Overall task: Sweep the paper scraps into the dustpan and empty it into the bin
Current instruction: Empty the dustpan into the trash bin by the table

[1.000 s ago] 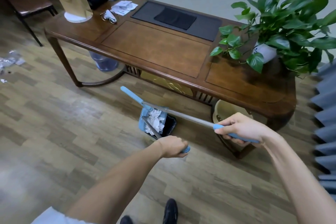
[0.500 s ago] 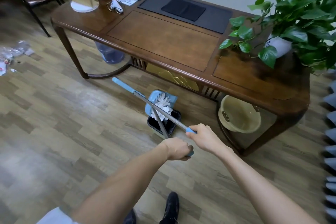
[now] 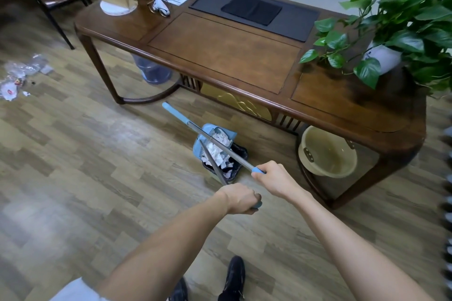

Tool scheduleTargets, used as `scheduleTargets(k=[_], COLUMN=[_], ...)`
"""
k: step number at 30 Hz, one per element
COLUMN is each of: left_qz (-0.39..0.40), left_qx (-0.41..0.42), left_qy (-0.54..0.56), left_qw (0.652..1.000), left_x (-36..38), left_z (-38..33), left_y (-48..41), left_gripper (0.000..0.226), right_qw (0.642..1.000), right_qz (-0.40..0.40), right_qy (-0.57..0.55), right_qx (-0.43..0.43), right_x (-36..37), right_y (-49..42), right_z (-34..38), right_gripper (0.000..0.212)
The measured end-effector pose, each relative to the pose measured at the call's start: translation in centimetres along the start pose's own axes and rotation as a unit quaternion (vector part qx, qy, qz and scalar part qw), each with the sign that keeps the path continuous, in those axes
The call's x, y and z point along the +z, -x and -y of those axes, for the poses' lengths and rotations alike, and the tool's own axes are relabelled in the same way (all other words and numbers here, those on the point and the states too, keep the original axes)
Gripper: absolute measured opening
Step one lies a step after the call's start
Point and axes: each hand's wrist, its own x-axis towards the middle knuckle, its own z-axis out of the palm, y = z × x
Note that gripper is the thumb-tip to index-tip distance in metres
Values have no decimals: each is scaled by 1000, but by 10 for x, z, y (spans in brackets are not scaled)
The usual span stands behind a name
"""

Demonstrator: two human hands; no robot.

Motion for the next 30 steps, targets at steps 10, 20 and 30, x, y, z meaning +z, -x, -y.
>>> scheduleTargets(k=[10,20,30], left_qz=[-8,-2,3], left_qx=[18,7,4], left_qy=[-16,-4,-17], left_qw=[1000,1000,1000], left_x=[0,-2,-6], left_z=[-8,-17,-21], left_y=[-1,-10,-17], left_gripper=[37,37,36], right_qw=[1000,1000,999], right_qz=[0,-10,-12], right_qy=[-5,-7,-41], right_qx=[21,19,4], right_x=[5,-1,-11], right_y=[-4,-6,-1], right_z=[0,1,-5], right_gripper=[34,32,36])
